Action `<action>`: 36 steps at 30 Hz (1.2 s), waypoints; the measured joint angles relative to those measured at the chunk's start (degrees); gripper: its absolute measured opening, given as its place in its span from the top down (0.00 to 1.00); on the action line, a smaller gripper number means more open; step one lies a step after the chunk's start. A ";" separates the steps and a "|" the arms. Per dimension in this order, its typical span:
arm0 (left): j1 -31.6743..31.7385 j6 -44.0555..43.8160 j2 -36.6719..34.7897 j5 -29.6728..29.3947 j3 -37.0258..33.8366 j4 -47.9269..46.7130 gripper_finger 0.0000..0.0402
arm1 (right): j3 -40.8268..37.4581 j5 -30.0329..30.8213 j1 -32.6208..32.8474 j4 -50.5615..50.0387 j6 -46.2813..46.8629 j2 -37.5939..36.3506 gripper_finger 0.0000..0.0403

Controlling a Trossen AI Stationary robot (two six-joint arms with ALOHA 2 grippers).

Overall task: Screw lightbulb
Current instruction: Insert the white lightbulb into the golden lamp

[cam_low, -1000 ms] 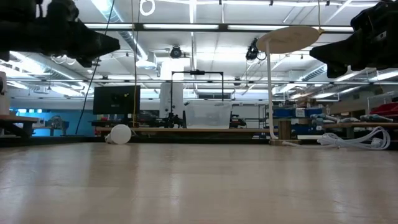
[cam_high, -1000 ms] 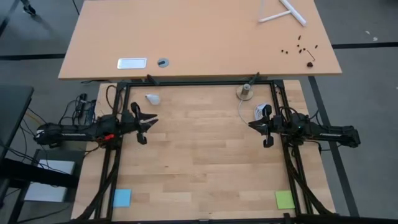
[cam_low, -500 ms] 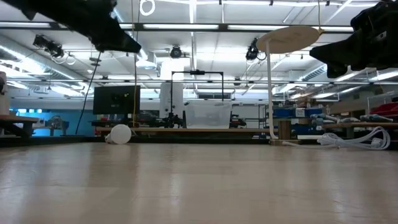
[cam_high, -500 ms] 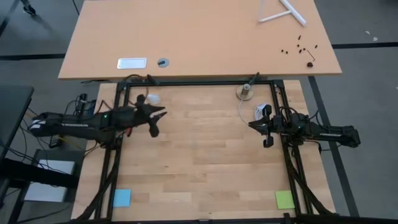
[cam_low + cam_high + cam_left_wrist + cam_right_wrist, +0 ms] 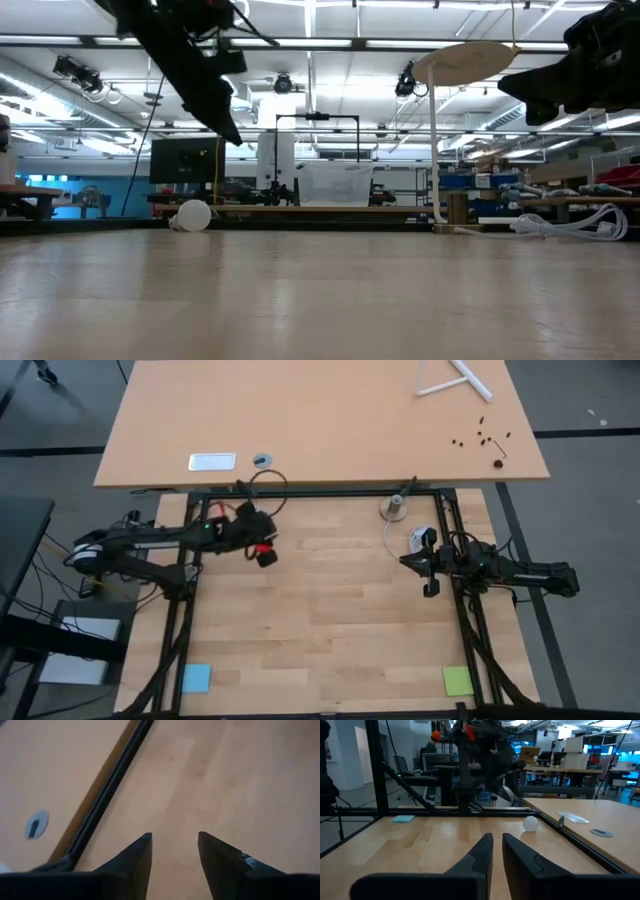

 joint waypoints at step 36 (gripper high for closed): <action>32.05 -12.35 21.84 2.99 7.62 -13.98 0.99 | 0.00 0.00 0.00 0.92 0.01 0.00 0.88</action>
